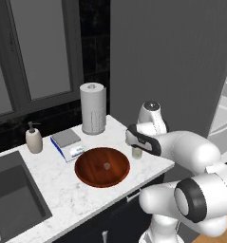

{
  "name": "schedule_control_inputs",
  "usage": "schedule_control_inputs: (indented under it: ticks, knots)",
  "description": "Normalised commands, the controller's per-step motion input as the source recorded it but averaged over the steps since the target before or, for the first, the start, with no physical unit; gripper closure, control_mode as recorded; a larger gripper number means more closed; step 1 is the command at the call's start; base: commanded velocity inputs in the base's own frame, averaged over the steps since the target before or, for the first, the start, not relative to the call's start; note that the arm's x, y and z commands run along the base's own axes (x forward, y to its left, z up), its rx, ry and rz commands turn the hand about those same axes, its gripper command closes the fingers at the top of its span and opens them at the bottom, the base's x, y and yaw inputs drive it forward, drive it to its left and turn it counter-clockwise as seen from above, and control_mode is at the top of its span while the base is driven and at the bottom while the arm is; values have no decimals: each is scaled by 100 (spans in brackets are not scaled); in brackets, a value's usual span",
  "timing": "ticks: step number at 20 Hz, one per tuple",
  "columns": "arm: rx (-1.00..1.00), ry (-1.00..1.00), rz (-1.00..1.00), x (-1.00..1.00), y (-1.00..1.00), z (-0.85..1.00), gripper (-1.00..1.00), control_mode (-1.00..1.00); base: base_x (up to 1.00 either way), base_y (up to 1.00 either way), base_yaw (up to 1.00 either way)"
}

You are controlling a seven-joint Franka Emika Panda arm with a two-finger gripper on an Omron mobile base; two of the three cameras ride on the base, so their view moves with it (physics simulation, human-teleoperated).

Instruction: Grab a lemon wedge from the fridge and one ice cube from the ice bowl, and put them in the glass of lemonade.

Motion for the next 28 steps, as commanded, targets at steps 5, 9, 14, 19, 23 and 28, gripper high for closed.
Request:
schedule_control_inputs:
  ticks: [5, 9, 14, 19, 23, 28]
  knots:
    - [0, 0, 0, 0, 0, 0, -100, -100, 0, 0, 0]
    - [0, 0, 0, 0, 0, 0, -100, -100, 0, 0, 0]
    - [0, 0, 0, 0, 0, 0, -100, -100, 0, 0, 0]
    - [0, 0, 0, 0, 0, 0, -100, -100, 0, 0, 0]
    - [0, 0, 0, 0, 0, 0, -100, -100, 0, 0, 0]
    - [0, -2, 0, -23, 0, 0, -100, -100, 0, 0, 0]
